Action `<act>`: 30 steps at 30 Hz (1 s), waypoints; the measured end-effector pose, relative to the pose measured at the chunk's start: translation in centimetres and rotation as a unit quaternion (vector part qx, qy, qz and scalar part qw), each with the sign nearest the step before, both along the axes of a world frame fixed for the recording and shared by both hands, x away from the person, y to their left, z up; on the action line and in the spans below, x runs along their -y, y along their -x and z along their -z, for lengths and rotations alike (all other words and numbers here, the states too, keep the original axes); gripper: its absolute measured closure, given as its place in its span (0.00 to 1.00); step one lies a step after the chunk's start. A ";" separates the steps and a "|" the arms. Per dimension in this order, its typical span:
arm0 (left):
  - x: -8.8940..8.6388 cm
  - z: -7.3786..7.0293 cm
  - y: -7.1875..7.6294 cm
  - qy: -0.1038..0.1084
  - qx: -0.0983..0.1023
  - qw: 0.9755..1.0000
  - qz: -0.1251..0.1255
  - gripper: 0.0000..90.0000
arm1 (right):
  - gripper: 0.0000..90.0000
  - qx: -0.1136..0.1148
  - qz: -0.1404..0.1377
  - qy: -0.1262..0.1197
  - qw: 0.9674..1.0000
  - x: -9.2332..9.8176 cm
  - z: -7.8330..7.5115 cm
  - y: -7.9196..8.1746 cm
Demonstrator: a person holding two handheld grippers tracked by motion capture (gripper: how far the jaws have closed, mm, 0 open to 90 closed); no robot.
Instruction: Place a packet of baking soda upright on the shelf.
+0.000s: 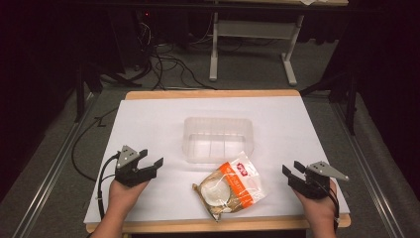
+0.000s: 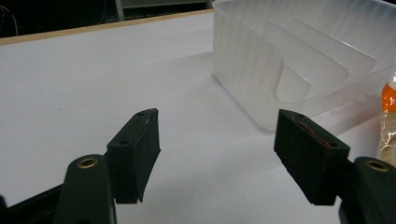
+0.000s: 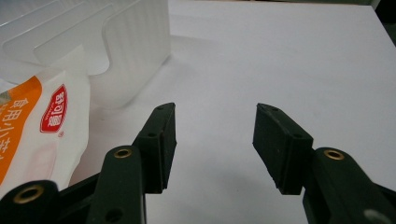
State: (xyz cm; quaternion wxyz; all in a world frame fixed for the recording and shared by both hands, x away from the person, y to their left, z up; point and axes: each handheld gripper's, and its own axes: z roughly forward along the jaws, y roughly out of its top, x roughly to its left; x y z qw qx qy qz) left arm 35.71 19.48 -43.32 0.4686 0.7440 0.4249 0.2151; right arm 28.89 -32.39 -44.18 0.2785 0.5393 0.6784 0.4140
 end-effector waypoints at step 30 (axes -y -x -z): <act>-0.2 0.2 -0.4 -0.009 0.000 1.000 -0.005 0.38 | 0.48 0.005 -0.022 -0.017 1.000 -1.5 -0.5 0.7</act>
